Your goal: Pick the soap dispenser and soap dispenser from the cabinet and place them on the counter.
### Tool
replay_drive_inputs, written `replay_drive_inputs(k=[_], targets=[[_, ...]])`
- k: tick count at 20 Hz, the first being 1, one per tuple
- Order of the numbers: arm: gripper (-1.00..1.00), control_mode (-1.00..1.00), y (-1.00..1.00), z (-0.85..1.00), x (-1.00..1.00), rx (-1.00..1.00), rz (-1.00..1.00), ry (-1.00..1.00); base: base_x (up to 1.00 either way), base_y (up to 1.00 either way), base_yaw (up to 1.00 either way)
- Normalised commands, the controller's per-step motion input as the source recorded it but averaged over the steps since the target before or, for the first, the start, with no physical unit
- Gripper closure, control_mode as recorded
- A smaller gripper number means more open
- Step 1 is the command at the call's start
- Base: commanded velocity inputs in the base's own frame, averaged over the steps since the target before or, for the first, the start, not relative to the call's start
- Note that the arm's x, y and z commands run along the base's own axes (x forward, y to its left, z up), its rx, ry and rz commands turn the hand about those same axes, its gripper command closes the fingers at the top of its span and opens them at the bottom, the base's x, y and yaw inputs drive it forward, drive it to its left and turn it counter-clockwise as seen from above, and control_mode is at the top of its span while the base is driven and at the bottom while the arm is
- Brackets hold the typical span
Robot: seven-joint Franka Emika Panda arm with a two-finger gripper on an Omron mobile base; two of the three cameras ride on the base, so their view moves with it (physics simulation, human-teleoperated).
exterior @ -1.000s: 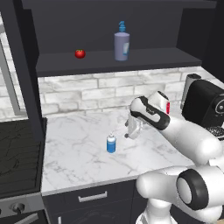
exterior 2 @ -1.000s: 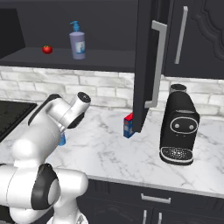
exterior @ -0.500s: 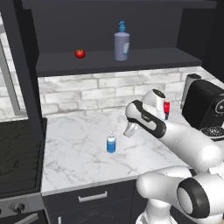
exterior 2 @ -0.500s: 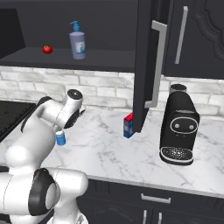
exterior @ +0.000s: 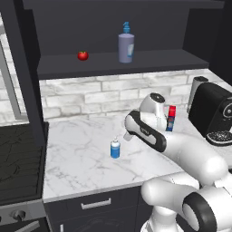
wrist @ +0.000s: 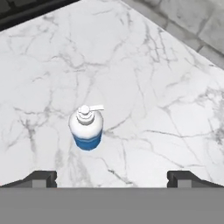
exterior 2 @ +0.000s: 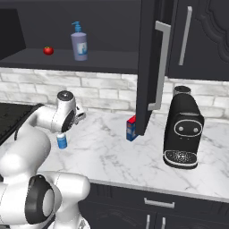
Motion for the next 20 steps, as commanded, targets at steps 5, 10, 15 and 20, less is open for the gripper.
replay_drive_inputs(k=[5,10,15,20], targets=[[-1.00,-1.00,-0.01,0.02,0.03,-0.04,-0.23,0.01,0.00,0.00,0.00],[-1.00,-1.00,-0.02,0.04,0.04,-0.04,-0.22,0.02,0.00,0.00,0.00],[-1.00,-1.00,-0.18,0.00,-0.03,0.03,-0.15,-0.01,0.00,0.00,0.00],[-1.00,-1.00,-0.12,0.23,-0.27,0.01,-0.02,-0.11,0.00,0.00,0.00]])
